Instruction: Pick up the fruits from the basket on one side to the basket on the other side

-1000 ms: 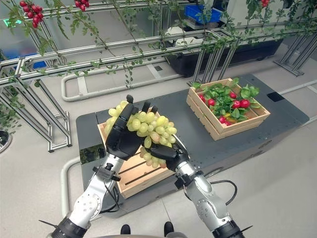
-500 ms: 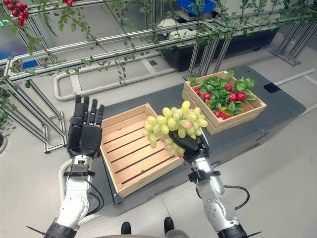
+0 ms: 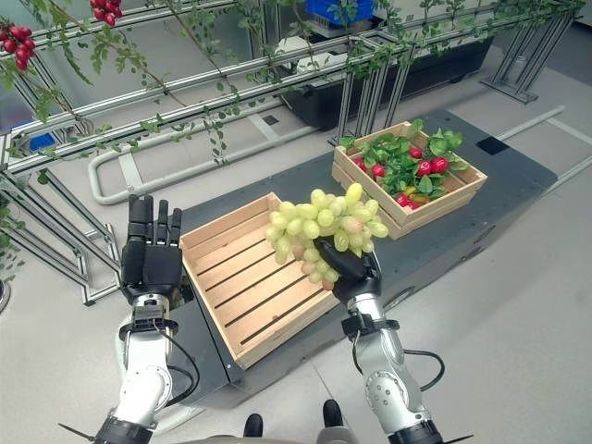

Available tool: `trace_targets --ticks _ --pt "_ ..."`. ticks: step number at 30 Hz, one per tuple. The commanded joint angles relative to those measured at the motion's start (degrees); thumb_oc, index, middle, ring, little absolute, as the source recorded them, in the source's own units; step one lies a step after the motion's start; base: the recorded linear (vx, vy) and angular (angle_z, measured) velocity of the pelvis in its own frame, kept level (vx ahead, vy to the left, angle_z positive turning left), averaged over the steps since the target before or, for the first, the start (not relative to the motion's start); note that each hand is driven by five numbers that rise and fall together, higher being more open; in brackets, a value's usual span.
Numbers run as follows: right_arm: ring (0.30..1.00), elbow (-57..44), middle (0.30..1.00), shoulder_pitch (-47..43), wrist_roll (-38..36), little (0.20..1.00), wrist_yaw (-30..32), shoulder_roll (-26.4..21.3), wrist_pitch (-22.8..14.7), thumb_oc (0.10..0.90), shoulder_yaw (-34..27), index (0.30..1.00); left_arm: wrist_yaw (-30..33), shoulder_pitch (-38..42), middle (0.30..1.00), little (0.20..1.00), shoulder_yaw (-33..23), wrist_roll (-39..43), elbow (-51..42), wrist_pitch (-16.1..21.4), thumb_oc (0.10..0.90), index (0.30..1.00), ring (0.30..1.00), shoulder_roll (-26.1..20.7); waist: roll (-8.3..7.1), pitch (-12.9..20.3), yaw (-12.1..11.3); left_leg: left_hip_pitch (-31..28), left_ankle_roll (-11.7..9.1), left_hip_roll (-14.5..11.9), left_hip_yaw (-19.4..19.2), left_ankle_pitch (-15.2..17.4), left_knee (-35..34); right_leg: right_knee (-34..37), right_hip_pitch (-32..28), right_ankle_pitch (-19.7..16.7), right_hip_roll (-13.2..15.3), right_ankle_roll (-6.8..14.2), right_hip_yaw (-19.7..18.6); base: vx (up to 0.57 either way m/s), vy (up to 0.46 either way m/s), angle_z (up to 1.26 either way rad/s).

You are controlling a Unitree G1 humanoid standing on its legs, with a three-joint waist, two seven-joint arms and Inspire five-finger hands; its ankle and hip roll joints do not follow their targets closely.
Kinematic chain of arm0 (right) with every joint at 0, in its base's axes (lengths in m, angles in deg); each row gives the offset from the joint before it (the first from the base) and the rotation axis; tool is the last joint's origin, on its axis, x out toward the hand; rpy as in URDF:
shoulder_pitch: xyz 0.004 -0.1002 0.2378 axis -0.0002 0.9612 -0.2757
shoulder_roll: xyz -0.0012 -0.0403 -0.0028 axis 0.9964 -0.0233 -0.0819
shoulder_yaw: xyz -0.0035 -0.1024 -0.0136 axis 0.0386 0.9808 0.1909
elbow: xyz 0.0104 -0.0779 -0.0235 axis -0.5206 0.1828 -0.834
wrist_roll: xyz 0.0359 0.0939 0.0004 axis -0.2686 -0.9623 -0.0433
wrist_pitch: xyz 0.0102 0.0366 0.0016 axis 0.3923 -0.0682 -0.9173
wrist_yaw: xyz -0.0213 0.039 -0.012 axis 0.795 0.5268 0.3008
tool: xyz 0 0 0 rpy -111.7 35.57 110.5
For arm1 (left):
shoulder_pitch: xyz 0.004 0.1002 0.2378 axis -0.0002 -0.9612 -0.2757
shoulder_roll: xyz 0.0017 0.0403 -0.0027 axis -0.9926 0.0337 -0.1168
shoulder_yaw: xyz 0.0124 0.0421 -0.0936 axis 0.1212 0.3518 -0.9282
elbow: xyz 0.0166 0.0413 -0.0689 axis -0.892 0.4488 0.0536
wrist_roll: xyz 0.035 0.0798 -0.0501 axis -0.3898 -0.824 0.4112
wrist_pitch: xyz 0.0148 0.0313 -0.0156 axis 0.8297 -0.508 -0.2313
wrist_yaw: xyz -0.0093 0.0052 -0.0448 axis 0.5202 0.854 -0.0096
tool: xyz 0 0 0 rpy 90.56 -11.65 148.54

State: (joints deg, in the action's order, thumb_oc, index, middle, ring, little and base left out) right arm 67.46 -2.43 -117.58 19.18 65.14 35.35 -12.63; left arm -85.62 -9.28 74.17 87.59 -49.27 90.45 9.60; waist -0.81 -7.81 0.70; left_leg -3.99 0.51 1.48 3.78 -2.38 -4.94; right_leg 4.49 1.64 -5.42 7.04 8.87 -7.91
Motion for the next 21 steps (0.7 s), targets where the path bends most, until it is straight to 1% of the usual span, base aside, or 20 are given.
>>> trace_targets --ticks 1,3,4,6,7,8,9,10,12,13,14,15,16,18,19,20,21 --pt "0.3 -9.54 0.3 -6.73 0.22 0.3 -1.35 2.41 -7.24 0.4 -1.53 0.3 -5.53 6.5 0.9 0.9 0.22 -5.57 -3.22 -1.35 0.8 0.9 0.9 -3.28 -0.46 2.38 -0.11 1.01 3.64 3.35 -0.4 4.06 2.03 -0.96 4.16 -7.79 1.71 -0.78 1.66 -0.14 0.189 -0.39" --pt "0.3 -9.31 0.3 -7.15 -0.56 0.3 -2.36 2.43 -5.82 0.4 -1.35 0.3 -4.71 6.93 0.9 0.9 0.2 -5.33 -3.65 -2.27 0.8 0.9 0.9 -3.79 -0.2 1.86 -0.44 1.23 3.69 3.45 -1.34 3.87 2.16 -2.02 5.05 -8.01 1.81 -0.69 3.25 -0.15 0.132 -0.5" --pt "0.3 -9.23 0.3 -7.37 -1.73 0.3 -3.91 2.11 -4.39 0.4 -0.94 0.3 -4.34 7.11 0.9 0.9 0.35 -5.35 -3.83 -2.92 0.8 0.9 0.9 -4.05 -0.14 1.58 -0.8 1.18 3.88 3.48 -2.1 3.8 2.18 -3.09 5.39 -8.27 2.18 -0.77 4.91 -0.13 0.072 -0.54" --pt "0.3 -9.18 0.3 -7.52 -1.93 0.3 -5.28 1.65 -3.71 0.4 -0.65 0.3 -5.59 7.2 0.9 0.9 0.43 -6.08 -4.09 -3.68 0.8 0.9 0.9 -4.07 0.14 1.49 -1.09 1.18 4.08 3.44 -2.7 3.52 1.97 -4.84 5.62 -7.75 2.11 -1.01 5.85 -0.13 0.052 -0.68" --pt "0.3 -8.88 0.3 -7.65 -3.08 0.3 -6.87 1.22 -4.14 0.4 -0.24 0.3 -6.08 6.86 0.9 0.9 0.74 -5.94 -4.84 -4.24 0.8 0.9 0.9 -4.2 0.68 1.52 -1.55 1.78 4.23 3.31 -3.35 3.08 2.32 -8.4 5.56 -5.73 1.78 -1.65 7.07 -0.15 0.047 -0.57" --pt "0.3 -8.87 0.3 -7.64 -3.46 0.3 -6.93 1.21 -4.38 0.4 0.02 0.3 -6.08 6.58 0.9 0.9 0.97 -5.91 -5.18 -4.39 0.8 0.9 0.9 -4.31 0.98 1.57 -1.76 2.06 4.29 3.17 -3.57 2.78 2.38 -9.9 5.38 -4.65 1.6 -2.01 7.72 -0.17 0.049 -0.49" --pt "0.3 -8.36 0.3 -8.04 -4.06 0.3 -7.46 1.08 -4.46 0.4 0.29 0.3 -6.01 6.48 0.9 0.9 1.14 -5.34 -5.37 -4.9 0.8 0.9 0.9 -4.75 1.35 1.5 -2.01 2.1 4.48 2.91 -4.26 2.33 2.16 -12.93 5.01 -3.06 1.4 -2.42 9.17 -0.16 0.046 -0.53" --pt "0.3 -7.71 0.3 -8.88 -3.63 0.3 -7.78 1.18 -4.74 0.4 1.25 0.3 -5.55 6.67 0.9 0.9 1.9 -5.49 -5.29 -4.34 0.8 0.9 0.9 -5.0 1.75 1.46 -2.35 2.11 4.91 2.66 -5.22 1.78 1.71 -17.61 4.5 -1.61 1.3 -2.86 11.25 -0.15 0.04 -0.62" --pt "0.3 -7.24 0.3 -9.89 -3.94 0.3 -7.57 1.15 -5.58 0.4 2.09 0.3 -5.26 7.13 0.9 0.9 2.53 -5.72 -5.51 -4.23 0.8 0.9 0.9 -5.46 1.81 1.56 -2.89 2.59 5.48 2.7 -5.93 1.47 1.62 -21.9 3.83 0.37 0.91 -3.11 12.82 -0.14 0.0 -0.64" --pt "0.3 -7.09 0.3 -10.09 -4.17 0.3 -8.22 1.28 -6.01 0.4 2.42 0.3 -5.43 7.44 0.9 0.9 2.73 -5.99 -5.56 -4.57 0.8 0.9 0.9 -5.59 1.64 1.76 -3.42 3.17 5.52 2.69 -6.38 1.36 1.75 -24.18 3.23 1.02 1.14 -3.11 14.35 -0.13 -0.048 -0.45" --pt "0.3 -7.06 0.3 -10.31 -4.25 0.3 -8.36 1.49 -6.04 0.4 2.63 0.3 -5.38 7.81 0.9 0.9 2.78 -6.03 -5.57 -4.65 0.8 0.9 0.9 -5.8 1.37 1.78 -3.68 3.48 5.48 2.75 -6.67 1.15 1.77 -25.59 2.3 1.97 1.03 -2.91 14.73 -0.14 -0.099 -0.27" --pt "0.3 -7.24 0.3 -10.22 -3.85 0.3 -8.53 1.66 -6.27 0.4 3.07 0.3 -5.36 8.39 0.9 0.9 2.89 -6.16 -5.68 -4.97 0.8 0.9 0.9 -5.99 0.93 2.25 -4.19 4.82 5.24 2.67 -7.26 0.69 1.91 -25.19 0.47 2.94 0.82 -2.77 15.5 -0.1 -0.092 -0.23" --pt "0.3 -7.27 0.3 -10.18 -3.71 0.3 -8.64 1.71 -6.35 0.4 3.12 0.3 -5.29 8.47 0.9 0.9 2.94 -6.32 -5.72 -4.98 0.8 0.9 0.9 -5.93 0.82 2.26 -4.27 4.9 5.2 2.68 -7.42 0.63 1.87 -25.02 0.09 3.07 0.91 -2.73 15.76 -0.11 -0.105 -0.4" --pt "0.3 -7.71 0.3 -9.66 -3.52 0.3 -9.35 1.83 -6.17 0.4 3.32 0.3 -4.5 8.83 0.9 0.9 3.1 -7.03 -6.42 -4.97 0.8 0.9 0.9 -5.85 0.19 2.79 -4.68 5.56 5.12 2.81 -8.45 0.28 1.54 -21.84 -2.72 3.55 1.4 -2.58 17.19 -0.09 -0.119 -0.66" --pt "0.3 -8.02 0.3 -9.08 -3.51 0.3 -9.75 1.91 -6.16 0.4 3.45 0.3 -4.06 8.94 0.9 0.9 3.18 -7.38 -6.71 -5.25 0.8 0.9 0.9 -5.73 -0.36 3.29 -5.24 5.34 4.58 2.68 -9.71 -0.24 0.82 -15.98 -6.17 4.03 2.62 -2.69 19.87 -0.11 -0.203 -0.85" --pt "0.3 -8.1 0.3 -9.0 -3.05 0.3 -9.55 1.91 -6.54 0.4 3.68 0.3 -3.99 8.9 0.9 0.9 3.21 -7.54 -6.87 -5.5 0.8 0.9 0.9 -5.56 -0.34 3.77 -5.68 5.42 3.93 2.21 -10.65 -0.57 0.41 -12.22 -7.51 4.12 3.19 -2.86 21.56 -0.11 -0.198 -0.99" --pt "0.3 -8.1 0.3 -9.05 -3.04 0.3 -9.55 1.89 -6.5 0.4 3.76 0.3 -3.99 8.87 0.9 0.9 3.23 -7.55 -6.95 -5.47 0.8 0.9 0.9 -5.55 -0.32 3.83 -5.78 5.41 3.73 2.06 -10.97 -0.68 0.29 -11.16 -7.88 4.23 3.22 -2.89 21.92 -0.11 -0.18 -0.98"
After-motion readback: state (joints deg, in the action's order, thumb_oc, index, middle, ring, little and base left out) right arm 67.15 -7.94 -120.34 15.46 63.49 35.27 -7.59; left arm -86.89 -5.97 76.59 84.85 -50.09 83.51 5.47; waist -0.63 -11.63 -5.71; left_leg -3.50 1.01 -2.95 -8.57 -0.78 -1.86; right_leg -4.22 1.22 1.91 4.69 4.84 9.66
